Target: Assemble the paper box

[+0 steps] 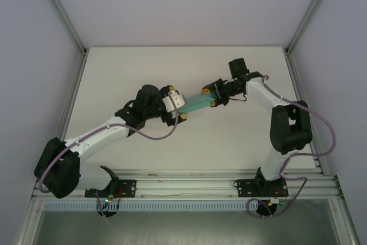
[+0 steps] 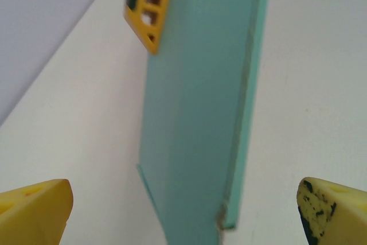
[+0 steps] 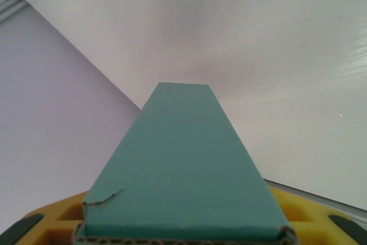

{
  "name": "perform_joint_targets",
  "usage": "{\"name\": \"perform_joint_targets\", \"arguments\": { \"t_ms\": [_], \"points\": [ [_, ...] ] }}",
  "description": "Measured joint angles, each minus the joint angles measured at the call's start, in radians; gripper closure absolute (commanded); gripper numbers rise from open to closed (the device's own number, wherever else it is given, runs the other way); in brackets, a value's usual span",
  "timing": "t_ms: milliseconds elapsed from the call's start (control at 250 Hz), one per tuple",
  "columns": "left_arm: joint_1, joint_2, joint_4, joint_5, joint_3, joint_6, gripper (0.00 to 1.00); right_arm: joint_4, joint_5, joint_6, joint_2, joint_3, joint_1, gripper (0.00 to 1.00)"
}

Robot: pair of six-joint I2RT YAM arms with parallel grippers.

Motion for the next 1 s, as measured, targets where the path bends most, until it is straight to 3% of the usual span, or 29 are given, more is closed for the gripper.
{"name": "perform_joint_targets", "arguments": {
  "t_ms": [408,496,588,672,768,935,1003],
  "points": [
    [0.0,0.132,-0.022,-0.002,0.085,0.003,0.01,0.018,-0.047,0.035,-0.007,-0.008,0.042,0.68],
    [0.0,0.141,-0.036,-0.004,0.095,0.007,0.09,0.049,-0.048,0.069,-0.018,-0.027,0.046,0.68],
    [-0.003,0.141,-0.041,-0.006,0.098,0.017,0.27,0.078,-0.045,0.102,-0.028,-0.043,0.045,0.67],
    [-0.006,0.141,-0.043,-0.013,0.098,0.031,0.37,0.106,-0.041,0.131,-0.037,-0.054,0.045,0.66],
    [-0.006,0.141,-0.035,-0.031,0.098,0.03,0.47,0.114,-0.029,0.146,-0.039,-0.058,0.045,0.57],
    [-0.007,0.141,-0.048,-0.044,0.098,0.051,0.59,0.122,-0.027,0.169,-0.045,-0.079,0.045,0.54],
    [-0.011,0.141,-0.052,-0.046,0.098,0.06,0.63,0.134,-0.027,0.18,-0.057,-0.095,0.045,0.48]
  ]
}}
